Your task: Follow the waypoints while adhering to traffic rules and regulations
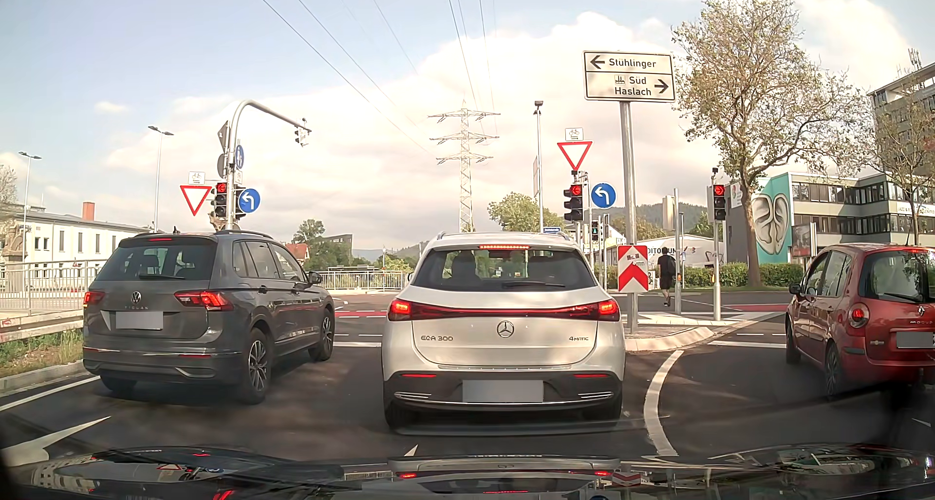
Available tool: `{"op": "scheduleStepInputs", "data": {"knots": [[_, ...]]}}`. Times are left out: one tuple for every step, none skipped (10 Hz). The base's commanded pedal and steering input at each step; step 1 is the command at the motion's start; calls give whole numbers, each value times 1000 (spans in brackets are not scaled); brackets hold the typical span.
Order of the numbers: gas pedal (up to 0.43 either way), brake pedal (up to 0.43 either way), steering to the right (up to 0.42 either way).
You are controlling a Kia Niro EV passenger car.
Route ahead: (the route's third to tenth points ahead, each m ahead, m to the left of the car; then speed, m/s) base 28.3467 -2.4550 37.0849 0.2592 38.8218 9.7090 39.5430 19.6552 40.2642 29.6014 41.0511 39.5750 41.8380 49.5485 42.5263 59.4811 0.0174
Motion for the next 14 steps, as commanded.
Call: {"op": "scheduleStepInputs", "data": {"knots": [[0, 220, -2], [0, 220, -2], [0, 220, -2], [0, 220, -2], [0, 220, -2], [0, 220, -2], [0, 220, -2], [0, 220, -2], [0, 220, -2], [0, 220, -2], [0, 220, -2], [0, 220, -2], [0, 220, -2], [0, 220, -2]]}}
